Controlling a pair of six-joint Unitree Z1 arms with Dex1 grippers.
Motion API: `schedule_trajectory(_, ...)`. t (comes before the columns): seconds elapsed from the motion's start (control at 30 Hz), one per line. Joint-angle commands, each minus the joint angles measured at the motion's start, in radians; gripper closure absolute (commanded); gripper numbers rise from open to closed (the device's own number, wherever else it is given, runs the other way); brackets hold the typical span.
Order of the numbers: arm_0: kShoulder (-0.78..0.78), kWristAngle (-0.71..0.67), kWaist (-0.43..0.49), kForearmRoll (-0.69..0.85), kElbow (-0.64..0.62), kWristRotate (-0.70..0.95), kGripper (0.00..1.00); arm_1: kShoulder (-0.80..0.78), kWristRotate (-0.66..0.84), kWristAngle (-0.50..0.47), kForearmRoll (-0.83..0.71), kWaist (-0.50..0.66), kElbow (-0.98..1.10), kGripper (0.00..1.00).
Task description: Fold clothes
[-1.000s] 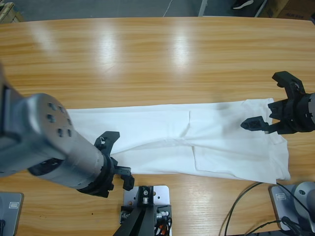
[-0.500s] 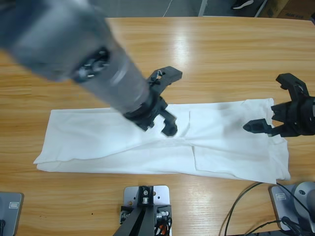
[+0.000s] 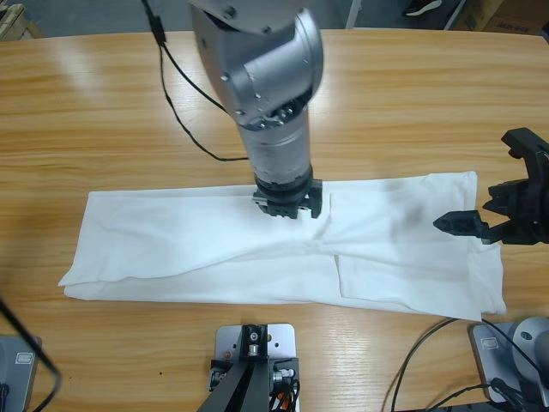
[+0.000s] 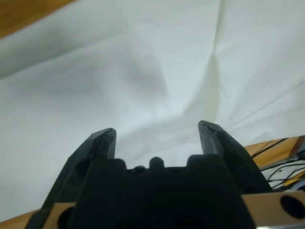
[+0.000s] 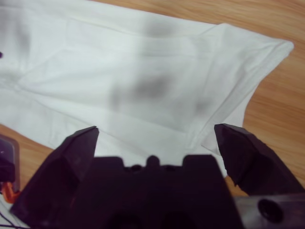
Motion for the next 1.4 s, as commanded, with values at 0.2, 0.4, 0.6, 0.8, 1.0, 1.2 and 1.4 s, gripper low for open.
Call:
schedule_trajectory(0.2,0.141,-0.045,-0.046,0.074,-0.141,-0.043,0.326,-0.035,0.009,-0.018,0.004,0.01,0.032,0.018)
schedule_trajectory(0.4,0.153,-0.074,-0.091,0.071,-0.174,-0.107,0.319,-0.035,0.009,-0.019,-0.003,0.01,0.033,0.018)
schedule_trajectory(0.6,0.132,-0.088,-0.109,0.074,-0.166,-0.125,0.293,-0.032,0.009,-0.018,-0.018,0.01,0.039,0.018)
schedule_trajectory(0.8,0.127,-0.055,-0.119,0.074,-0.128,-0.124,0.29,-0.029,0.009,-0.018,-0.026,0.01,0.043,0.018)
schedule_trajectory(1.0,0.058,0.051,-0.047,0.079,-0.134,-0.122,0.291,-0.023,0.009,-0.016,-0.029,0.01,0.044,0.018)
schedule_trajectory(1.2,0.08,0.054,-0.014,0.091,-0.074,-0.154,0.289,-0.016,0.009,-0.018,-0.031,0.009,0.047,0.018)
schedule_trajectory(1.4,0.124,0.037,-0.018,0.085,-0.075,-0.179,0.289,-0.005,0.009,-0.019,-0.04,0.009,0.05,0.018)
